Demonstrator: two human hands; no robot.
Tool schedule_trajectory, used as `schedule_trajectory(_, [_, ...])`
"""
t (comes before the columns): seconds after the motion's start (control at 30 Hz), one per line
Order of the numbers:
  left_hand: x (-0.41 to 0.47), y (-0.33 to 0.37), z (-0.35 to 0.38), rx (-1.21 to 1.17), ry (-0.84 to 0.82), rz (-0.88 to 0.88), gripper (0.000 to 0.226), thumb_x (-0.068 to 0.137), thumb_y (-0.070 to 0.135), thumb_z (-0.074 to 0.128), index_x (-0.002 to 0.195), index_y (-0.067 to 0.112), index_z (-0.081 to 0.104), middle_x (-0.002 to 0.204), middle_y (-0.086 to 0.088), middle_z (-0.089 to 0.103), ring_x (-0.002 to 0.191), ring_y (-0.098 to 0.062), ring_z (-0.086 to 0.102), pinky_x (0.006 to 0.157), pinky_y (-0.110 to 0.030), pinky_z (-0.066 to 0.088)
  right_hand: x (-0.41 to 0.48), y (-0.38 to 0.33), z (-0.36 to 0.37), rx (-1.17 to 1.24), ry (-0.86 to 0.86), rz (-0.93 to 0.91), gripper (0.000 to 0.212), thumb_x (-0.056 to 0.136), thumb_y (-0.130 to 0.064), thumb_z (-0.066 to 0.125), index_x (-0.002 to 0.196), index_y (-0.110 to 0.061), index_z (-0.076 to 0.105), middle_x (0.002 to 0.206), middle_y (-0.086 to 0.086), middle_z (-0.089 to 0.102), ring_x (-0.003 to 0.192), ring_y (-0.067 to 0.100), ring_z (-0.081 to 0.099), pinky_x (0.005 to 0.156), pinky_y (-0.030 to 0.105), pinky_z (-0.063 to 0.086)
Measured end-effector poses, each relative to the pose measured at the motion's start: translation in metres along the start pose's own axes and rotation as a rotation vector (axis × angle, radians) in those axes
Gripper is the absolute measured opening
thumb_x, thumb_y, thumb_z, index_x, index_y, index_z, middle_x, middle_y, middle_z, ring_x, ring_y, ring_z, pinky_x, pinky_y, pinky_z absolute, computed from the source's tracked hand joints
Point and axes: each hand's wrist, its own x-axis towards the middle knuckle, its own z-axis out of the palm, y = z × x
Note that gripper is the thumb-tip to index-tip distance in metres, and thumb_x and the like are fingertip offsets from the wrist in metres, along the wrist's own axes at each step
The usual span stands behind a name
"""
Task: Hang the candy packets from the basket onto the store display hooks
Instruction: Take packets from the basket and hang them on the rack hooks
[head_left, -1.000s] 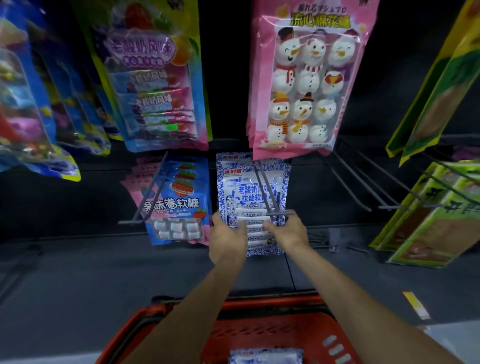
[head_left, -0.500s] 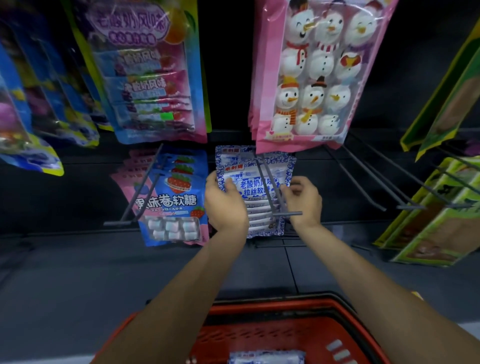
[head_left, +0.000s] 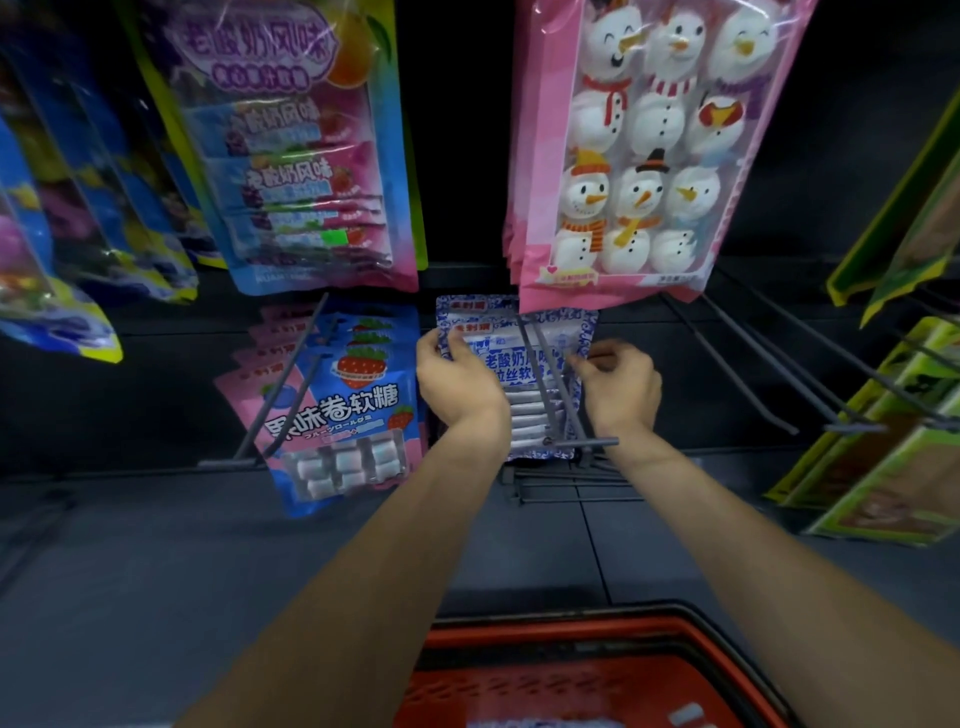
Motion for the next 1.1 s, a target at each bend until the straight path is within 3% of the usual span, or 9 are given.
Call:
schedule_trajectory(0.27, [0.006,0.002,0.003,0.069,-0.015,0.027,0.043,0.108,0.026,0.056,0.149,0.011,0.052,0.144,-0.01,0.061,0.13,-0.028,0.059,0.093,-0.027,0.044,0.001,0.003,0.007,0.01,-0.036,0.017,0.027,0.09,-0.036,0.081,0.104,-0.014,0.075,0.086,-0.004,0.068,0.086,0.018,0.065,0.073,0.025,0.042])
schedule_trajectory(0.4, [0.003,0.0,0.005,0.127,-0.046,0.028,0.061,0.106,0.022,0.06,0.162,0.015,0.034,0.159,-0.009,0.046,0.144,-0.03,0.048,0.114,-0.038,0.041,-0.002,0.005,0.008,-0.008,-0.06,0.027,0.03,0.091,-0.031,0.08,0.114,-0.014,0.072,0.091,-0.004,0.068,0.089,0.018,0.064,0.076,0.025,0.042])
schedule_trajectory(0.5, [-0.001,0.004,0.005,0.178,-0.076,0.001,0.072,0.105,0.023,0.062,0.166,0.017,0.022,0.166,-0.008,0.035,0.149,-0.03,0.041,0.116,-0.041,0.038,-0.009,0.006,0.009,-0.022,-0.072,0.042,0.036,0.09,-0.029,0.081,0.121,-0.015,0.07,0.094,-0.005,0.069,0.09,0.017,0.063,0.077,0.024,0.042])
schedule_trajectory(0.7, [-0.01,0.01,0.001,0.304,-0.124,-0.038,0.078,0.104,0.021,0.062,0.166,0.015,0.015,0.166,-0.012,0.034,0.148,-0.034,0.041,0.114,-0.044,0.039,-0.014,0.003,0.006,-0.023,-0.094,0.061,0.042,0.087,-0.03,0.084,0.123,-0.016,0.068,0.094,-0.003,0.071,0.088,0.016,0.062,0.079,0.026,0.046])
schedule_trajectory(0.97, [-0.018,0.02,-0.007,0.272,-0.173,-0.076,0.084,0.1,0.018,0.064,0.167,0.019,0.012,0.164,-0.014,0.036,0.14,-0.039,0.049,0.113,-0.047,0.044,-0.019,-0.001,-0.013,-0.03,-0.147,0.079,0.047,0.082,-0.034,0.089,0.121,-0.016,0.069,0.101,0.001,0.074,0.097,0.02,0.068,0.082,0.027,0.049])
schedule_trajectory(1.1, [-0.034,0.03,-0.024,0.276,-0.21,-0.097,0.079,0.099,0.015,0.065,0.164,0.013,0.021,0.152,-0.014,0.05,0.131,-0.038,0.056,0.107,-0.044,0.047,-0.031,-0.002,-0.033,-0.028,-0.161,0.053,0.043,0.081,-0.032,0.09,0.117,-0.017,0.071,0.096,-0.001,0.071,0.096,0.02,0.068,0.081,0.027,0.049])
